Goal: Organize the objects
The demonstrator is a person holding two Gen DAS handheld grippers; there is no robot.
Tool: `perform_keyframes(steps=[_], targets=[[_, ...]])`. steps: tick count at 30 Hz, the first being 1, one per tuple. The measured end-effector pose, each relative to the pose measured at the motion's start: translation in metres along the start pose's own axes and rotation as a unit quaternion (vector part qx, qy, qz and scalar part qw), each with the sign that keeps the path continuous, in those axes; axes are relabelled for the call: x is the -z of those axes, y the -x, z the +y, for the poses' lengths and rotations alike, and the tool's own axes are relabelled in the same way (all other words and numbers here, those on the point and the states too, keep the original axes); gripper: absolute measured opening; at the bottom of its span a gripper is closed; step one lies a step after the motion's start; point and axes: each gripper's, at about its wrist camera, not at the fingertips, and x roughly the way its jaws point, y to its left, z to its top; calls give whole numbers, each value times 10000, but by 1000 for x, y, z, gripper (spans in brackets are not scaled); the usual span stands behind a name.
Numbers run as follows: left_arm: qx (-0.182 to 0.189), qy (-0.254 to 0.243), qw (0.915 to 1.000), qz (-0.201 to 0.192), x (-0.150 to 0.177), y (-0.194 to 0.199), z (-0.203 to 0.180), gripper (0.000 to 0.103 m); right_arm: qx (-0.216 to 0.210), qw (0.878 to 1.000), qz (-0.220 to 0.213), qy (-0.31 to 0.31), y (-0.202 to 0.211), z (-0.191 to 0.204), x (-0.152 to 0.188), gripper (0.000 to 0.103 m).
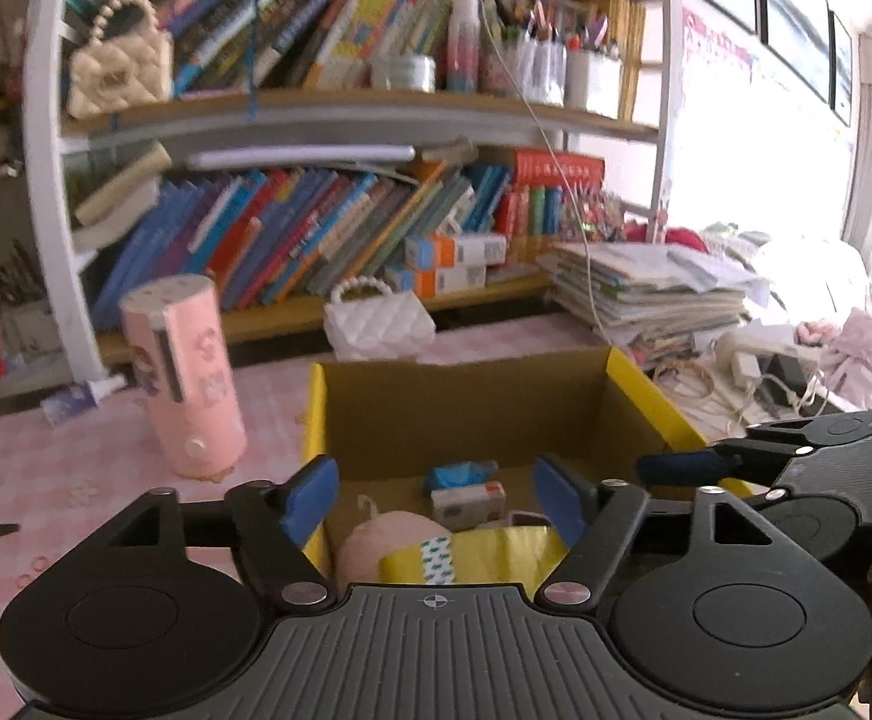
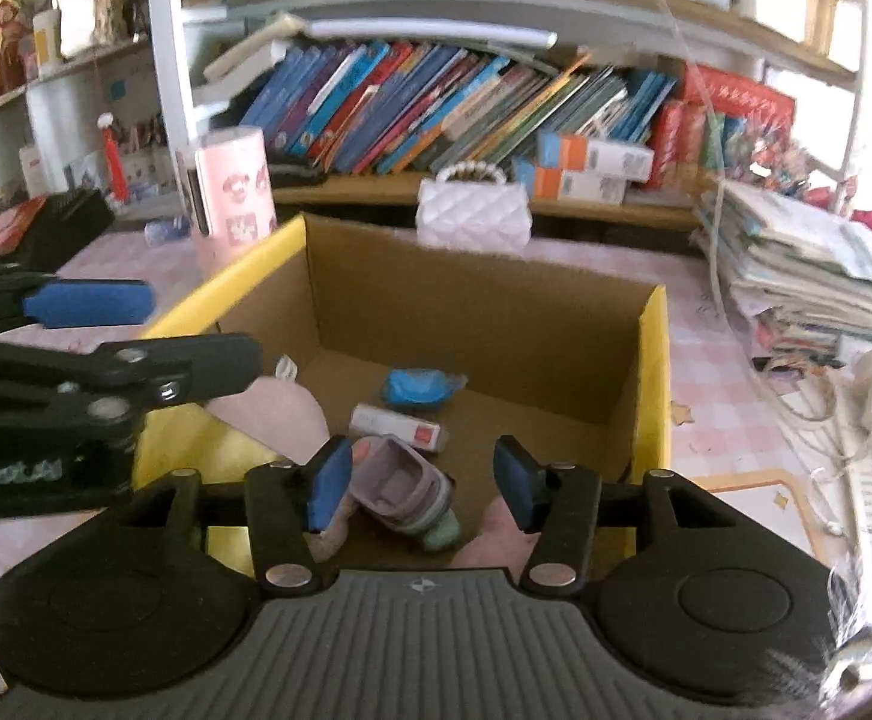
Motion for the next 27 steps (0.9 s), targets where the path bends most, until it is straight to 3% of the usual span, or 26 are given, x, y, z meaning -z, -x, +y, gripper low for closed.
perform_keyframes(steps=[7, 9, 14, 18, 27], targets=[[-505, 374, 9974, -339, 10, 56, 26, 94, 484, 9967, -571, -310, 48, 19, 2, 66], [-730, 520, 9954, -345, 17, 72, 35, 95, 585, 9948, -717, -427, 62, 28, 2, 73], [-1103, 821, 9902, -264, 42, 108, 56, 97, 655, 9913, -992, -570, 93, 59, 11, 78], [-1308, 945, 9868, -133, 64, 131, 66, 97, 686, 9915, -966, -538, 105, 86, 25, 80], [-1685, 906, 9814, 158, 98, 168, 63, 100, 779, 9947, -443, -495, 123, 131, 67, 87]])
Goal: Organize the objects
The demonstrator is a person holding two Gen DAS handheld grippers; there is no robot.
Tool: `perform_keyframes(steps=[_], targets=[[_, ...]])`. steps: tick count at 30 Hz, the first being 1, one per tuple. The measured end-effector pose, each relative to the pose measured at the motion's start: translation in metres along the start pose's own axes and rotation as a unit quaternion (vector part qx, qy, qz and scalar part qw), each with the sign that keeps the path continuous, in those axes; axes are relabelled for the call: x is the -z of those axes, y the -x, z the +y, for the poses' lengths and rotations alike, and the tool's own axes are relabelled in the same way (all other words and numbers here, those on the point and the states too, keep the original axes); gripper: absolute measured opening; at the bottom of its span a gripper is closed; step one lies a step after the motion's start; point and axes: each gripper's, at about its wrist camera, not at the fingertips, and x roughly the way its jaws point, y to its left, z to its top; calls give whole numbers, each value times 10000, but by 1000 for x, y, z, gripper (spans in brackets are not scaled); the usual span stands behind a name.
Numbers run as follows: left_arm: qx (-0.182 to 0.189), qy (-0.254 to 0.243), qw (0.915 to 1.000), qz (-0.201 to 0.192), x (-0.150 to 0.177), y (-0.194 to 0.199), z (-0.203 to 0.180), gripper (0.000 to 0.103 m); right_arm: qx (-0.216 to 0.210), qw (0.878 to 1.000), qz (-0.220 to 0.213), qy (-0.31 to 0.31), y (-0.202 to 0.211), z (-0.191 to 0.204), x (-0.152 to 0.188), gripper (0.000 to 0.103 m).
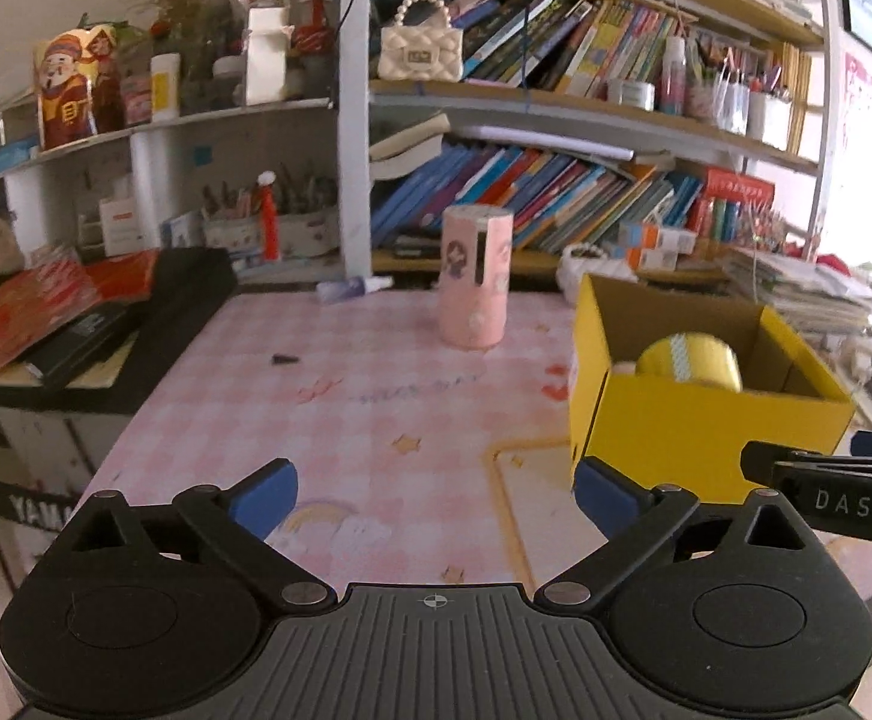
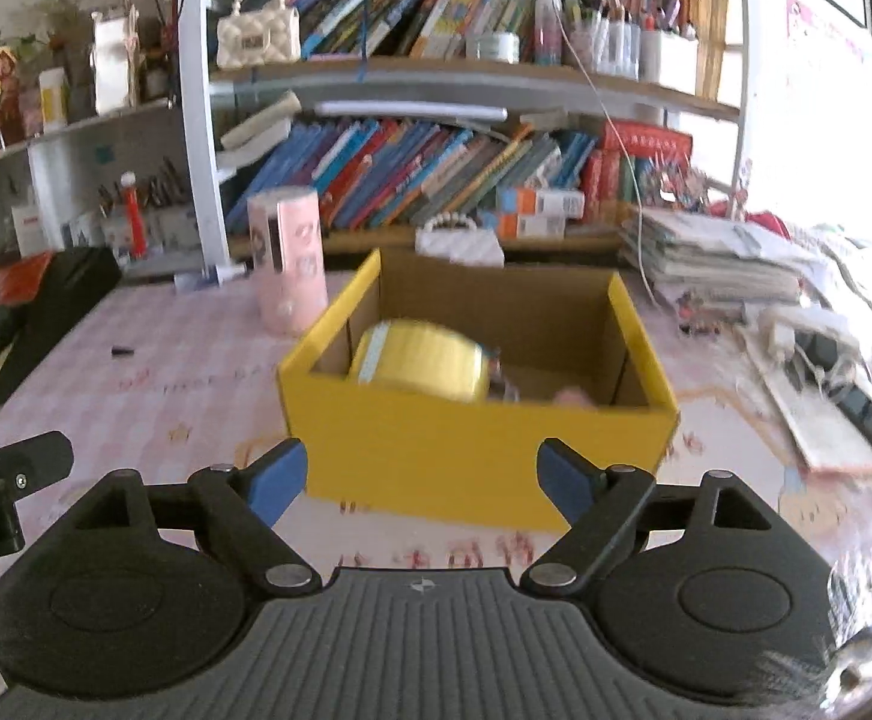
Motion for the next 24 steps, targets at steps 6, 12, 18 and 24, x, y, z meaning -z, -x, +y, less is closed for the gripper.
perform_keyframes(steps=[6, 12, 18, 24], targets=[[-48, 49, 9996, 259, 16, 9, 2, 100, 141, 9996, 42, 220, 15, 12, 21, 103], [-175, -243, 9988, 399, 27, 20, -4, 101, 51, 9995, 151, 268, 21, 18, 34, 103], [-258, -264, 9983, 445, 35, 29, -1, 101, -48, 9992, 281, 267, 27, 25, 46, 103], [-326, -103, 9983, 468, 39, 34, 5, 101, -64, 9989, 372, 294, 31, 31, 52, 103]])
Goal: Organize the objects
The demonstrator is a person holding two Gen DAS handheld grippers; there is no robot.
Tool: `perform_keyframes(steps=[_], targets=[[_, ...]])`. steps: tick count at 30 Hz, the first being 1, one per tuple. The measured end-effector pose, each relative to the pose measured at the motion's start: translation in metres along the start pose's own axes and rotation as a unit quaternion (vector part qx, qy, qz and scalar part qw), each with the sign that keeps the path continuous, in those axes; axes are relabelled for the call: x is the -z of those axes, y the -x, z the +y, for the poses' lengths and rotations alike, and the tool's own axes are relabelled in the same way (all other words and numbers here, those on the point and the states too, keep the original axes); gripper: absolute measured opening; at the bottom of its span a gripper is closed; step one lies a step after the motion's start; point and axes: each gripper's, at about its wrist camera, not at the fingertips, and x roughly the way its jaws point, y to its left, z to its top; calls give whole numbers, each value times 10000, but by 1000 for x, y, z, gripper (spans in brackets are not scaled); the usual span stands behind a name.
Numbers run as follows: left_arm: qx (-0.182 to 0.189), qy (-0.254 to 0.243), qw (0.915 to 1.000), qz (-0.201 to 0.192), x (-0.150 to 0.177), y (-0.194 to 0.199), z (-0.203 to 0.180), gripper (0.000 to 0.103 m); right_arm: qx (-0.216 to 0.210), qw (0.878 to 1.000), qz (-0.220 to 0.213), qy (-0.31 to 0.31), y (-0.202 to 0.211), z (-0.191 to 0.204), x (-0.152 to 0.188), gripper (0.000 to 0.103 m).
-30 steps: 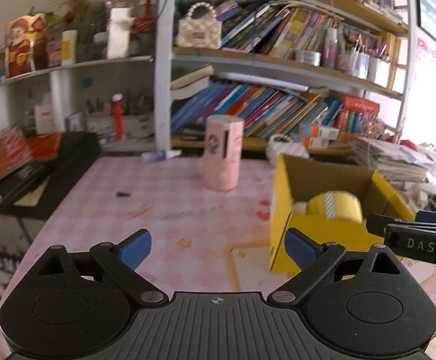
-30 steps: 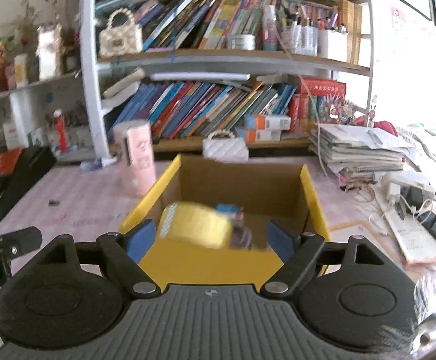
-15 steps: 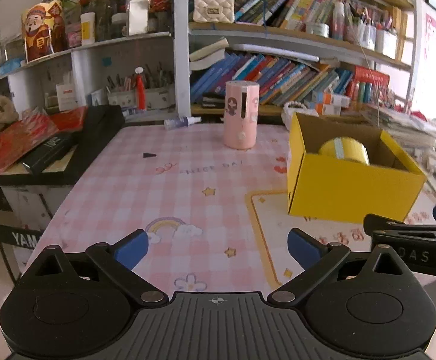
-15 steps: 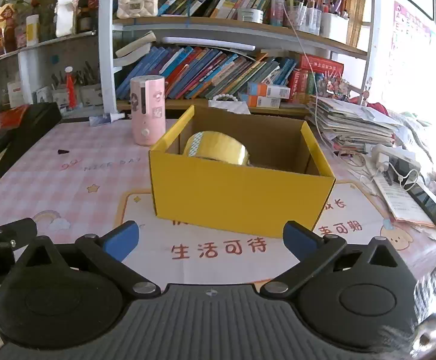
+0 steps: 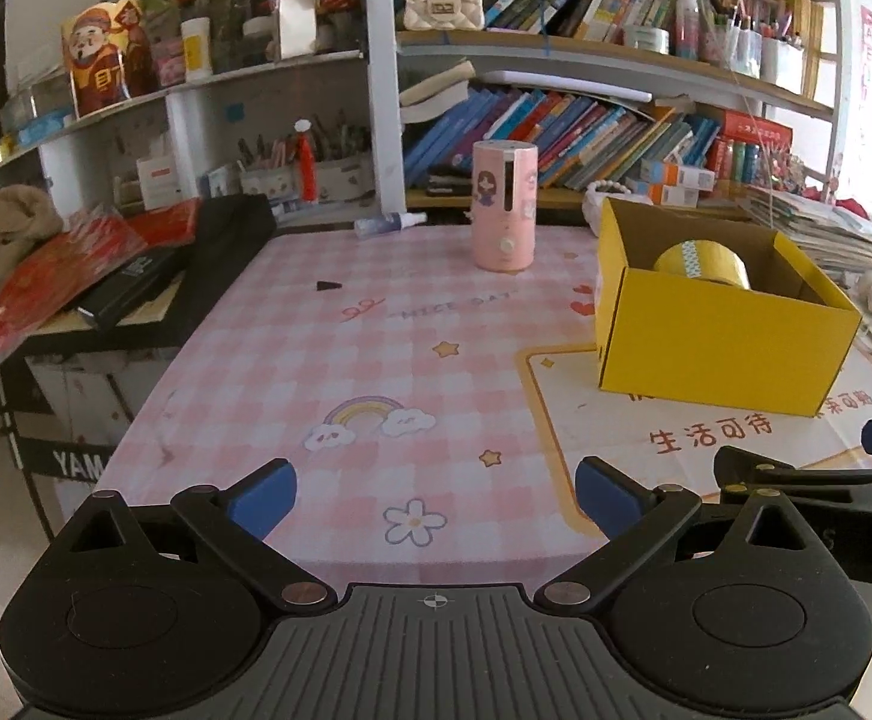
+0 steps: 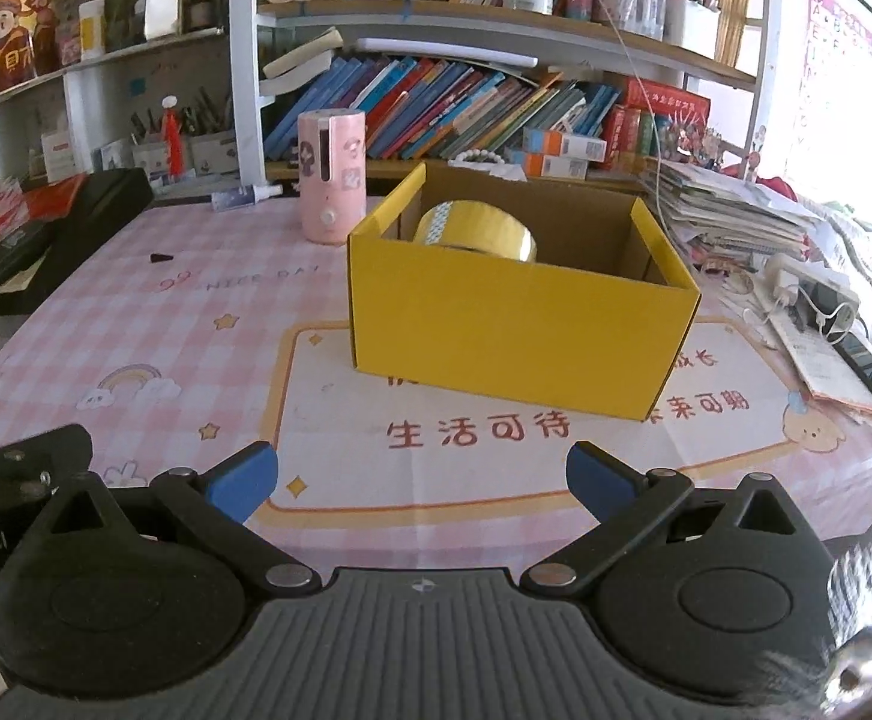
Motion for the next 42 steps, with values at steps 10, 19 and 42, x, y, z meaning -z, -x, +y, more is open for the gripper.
perform_keyframes(steps=[10, 19, 42], targets=[[-58, -14, 10000, 73, 5, 5, 0, 101, 54, 9999, 71, -54, 6, 1, 8, 103], [-24, -1, 9999, 114, 11, 9, -3, 101, 97, 9999, 105, -96, 12, -2, 13, 103], [14, 41, 9998, 206, 16, 10, -2, 101, 215, 9996, 143, -147, 17, -5, 18, 103]])
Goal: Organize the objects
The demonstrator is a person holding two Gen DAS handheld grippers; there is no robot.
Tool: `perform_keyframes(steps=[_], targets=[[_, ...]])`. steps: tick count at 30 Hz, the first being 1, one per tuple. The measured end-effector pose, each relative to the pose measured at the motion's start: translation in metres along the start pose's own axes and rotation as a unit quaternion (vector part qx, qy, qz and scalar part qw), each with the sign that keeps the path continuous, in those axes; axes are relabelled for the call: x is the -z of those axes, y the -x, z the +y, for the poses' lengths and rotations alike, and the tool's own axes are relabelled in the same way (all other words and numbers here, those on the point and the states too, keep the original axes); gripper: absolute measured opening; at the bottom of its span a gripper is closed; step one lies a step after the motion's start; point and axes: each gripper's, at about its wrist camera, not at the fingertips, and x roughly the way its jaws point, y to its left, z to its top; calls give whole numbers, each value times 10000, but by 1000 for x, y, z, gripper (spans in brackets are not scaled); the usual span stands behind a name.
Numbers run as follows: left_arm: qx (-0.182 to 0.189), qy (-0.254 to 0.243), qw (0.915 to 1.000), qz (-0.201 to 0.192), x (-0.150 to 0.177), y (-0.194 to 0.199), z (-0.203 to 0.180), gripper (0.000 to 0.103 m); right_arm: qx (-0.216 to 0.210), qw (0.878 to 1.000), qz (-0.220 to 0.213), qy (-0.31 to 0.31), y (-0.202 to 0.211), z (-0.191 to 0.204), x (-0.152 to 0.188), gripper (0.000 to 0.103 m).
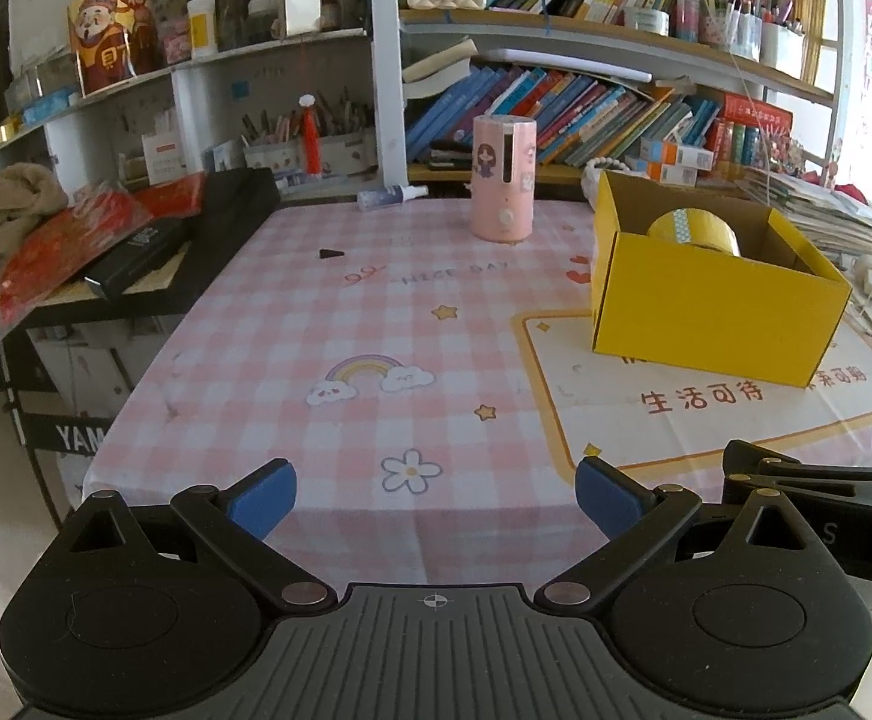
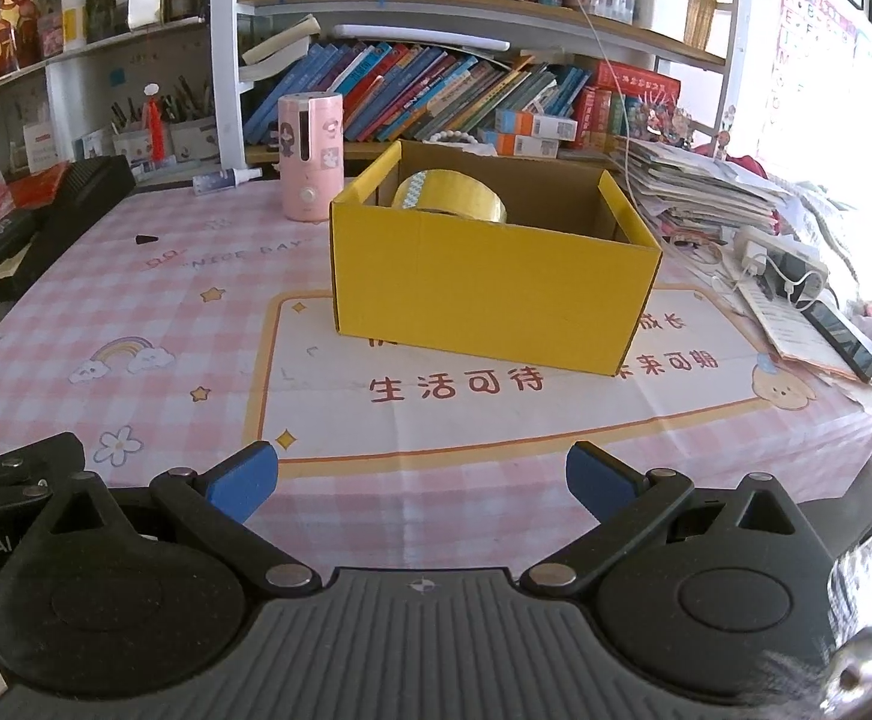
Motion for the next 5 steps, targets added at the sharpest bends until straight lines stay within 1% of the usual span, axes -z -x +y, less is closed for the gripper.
perform_keyframes(steps=[5], targets=[[3, -36, 10000, 18, -1, -3, 0, 101, 14, 10000, 45, -13, -3, 1, -1, 103]])
